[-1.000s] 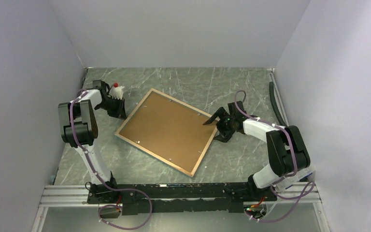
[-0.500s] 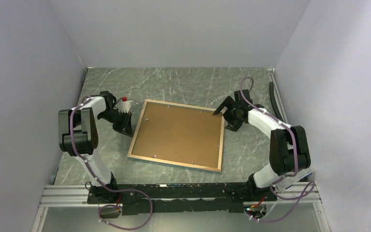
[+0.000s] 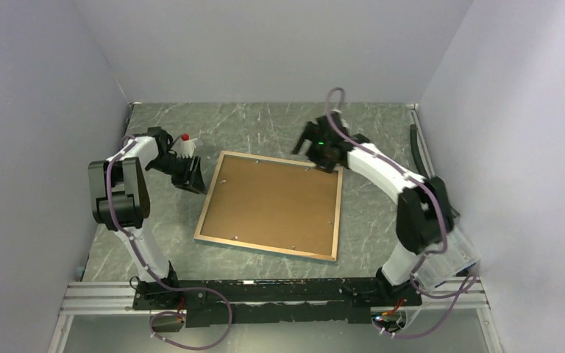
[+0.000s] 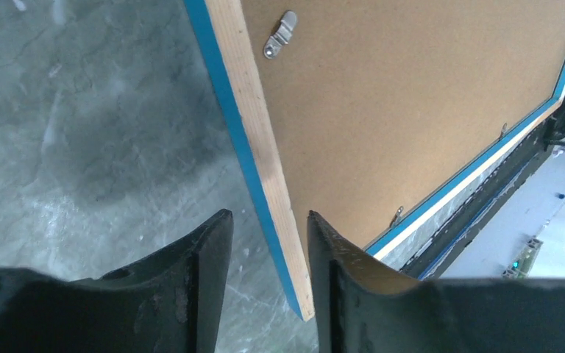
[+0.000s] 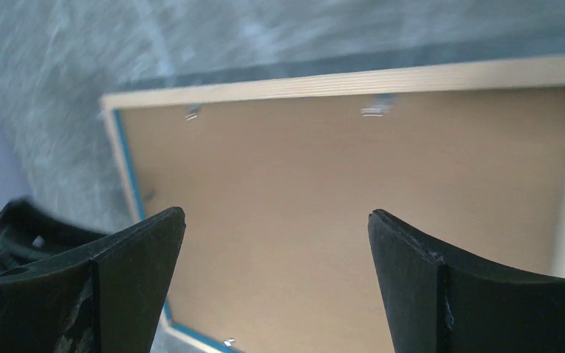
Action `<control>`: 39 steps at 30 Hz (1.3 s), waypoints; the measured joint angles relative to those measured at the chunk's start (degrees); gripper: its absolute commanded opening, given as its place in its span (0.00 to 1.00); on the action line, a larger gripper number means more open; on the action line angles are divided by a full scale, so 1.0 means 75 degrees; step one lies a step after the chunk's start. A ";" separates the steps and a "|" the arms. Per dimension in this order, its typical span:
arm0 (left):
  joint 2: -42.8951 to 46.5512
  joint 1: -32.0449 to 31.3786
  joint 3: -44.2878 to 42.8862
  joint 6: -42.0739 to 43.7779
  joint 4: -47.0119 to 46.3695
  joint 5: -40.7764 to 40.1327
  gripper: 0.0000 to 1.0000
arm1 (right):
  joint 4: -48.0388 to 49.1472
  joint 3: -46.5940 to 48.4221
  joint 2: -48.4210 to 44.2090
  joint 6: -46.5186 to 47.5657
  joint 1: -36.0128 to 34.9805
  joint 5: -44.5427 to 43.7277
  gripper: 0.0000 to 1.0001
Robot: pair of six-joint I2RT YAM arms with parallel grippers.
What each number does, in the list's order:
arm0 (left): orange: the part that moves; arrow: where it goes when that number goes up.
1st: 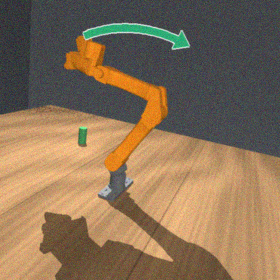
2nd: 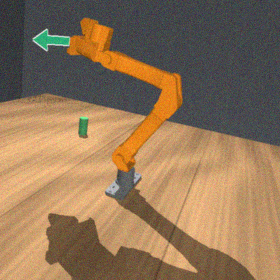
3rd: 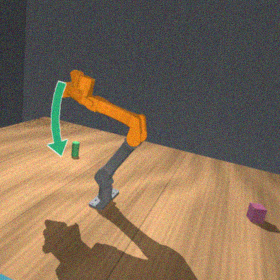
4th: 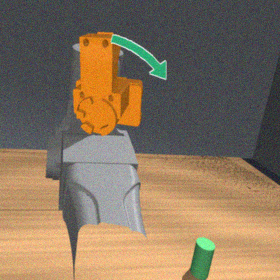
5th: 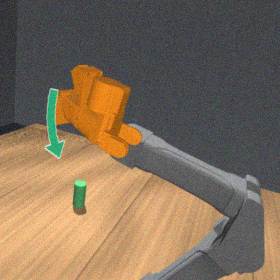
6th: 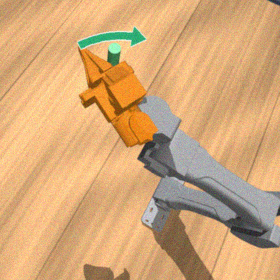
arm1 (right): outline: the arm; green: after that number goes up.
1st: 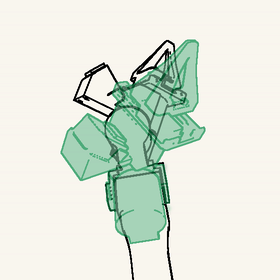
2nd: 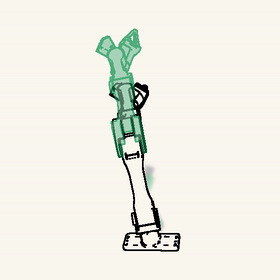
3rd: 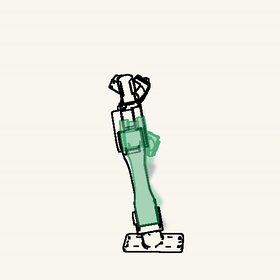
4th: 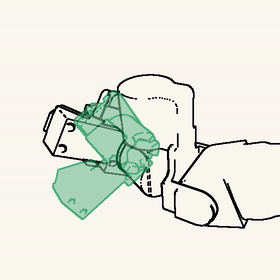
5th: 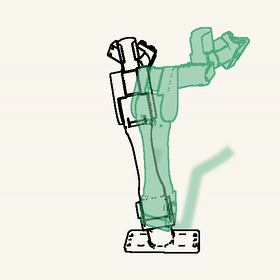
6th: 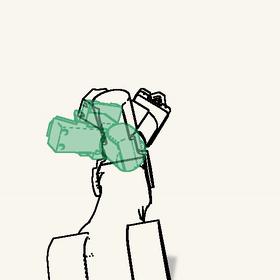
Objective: Put the photo into the frame
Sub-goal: Install the photo frame at the center of the board.
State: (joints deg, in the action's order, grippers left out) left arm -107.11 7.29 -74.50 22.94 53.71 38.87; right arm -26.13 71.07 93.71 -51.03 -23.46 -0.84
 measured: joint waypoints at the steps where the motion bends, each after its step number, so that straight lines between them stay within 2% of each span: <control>1: -0.0143 -0.0003 0.0000 -0.0041 -0.0015 0.0047 0.30 | 0.0105 0.0297 0.0309 0.0003 -0.0283 0.0055 1.00; 3: -0.0420 -0.0020 0.0000 -0.0070 -0.0067 0.0117 0.23 | 0.0344 0.1064 0.1093 -0.0023 -0.0906 0.0245 0.98; 10: -0.0597 -0.0035 0.0017 -0.0044 -0.0221 0.0192 0.20 | 0.0755 0.3351 0.3430 -0.0399 -0.2209 0.0991 0.90; 16: -0.0618 -0.0035 0.0157 -0.0041 -0.0417 0.0192 0.21 | 0.1067 0.4127 0.4619 -0.0956 -0.2675 0.1594 0.85; 24: -0.0746 -0.0032 0.0204 -0.0015 -0.0487 0.0248 0.25 | 0.1227 0.4202 0.5053 -0.1390 -0.2900 0.1877 0.83; 34: -0.0813 -0.0026 0.0216 -0.0020 -0.0493 0.0376 0.22 | 0.1635 0.4538 0.5453 -0.1757 -0.2906 0.2092 0.75; 39: -0.0836 -0.0012 0.0216 -0.0020 -0.0478 0.0446 0.20 | 0.1833 0.4733 0.5665 -0.1950 -0.2938 0.2206 0.74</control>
State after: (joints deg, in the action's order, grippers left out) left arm -113.38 7.20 -72.88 22.79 50.13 42.22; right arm -12.38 106.56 136.20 -65.65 -45.50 15.70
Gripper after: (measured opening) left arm 0.211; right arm 0.746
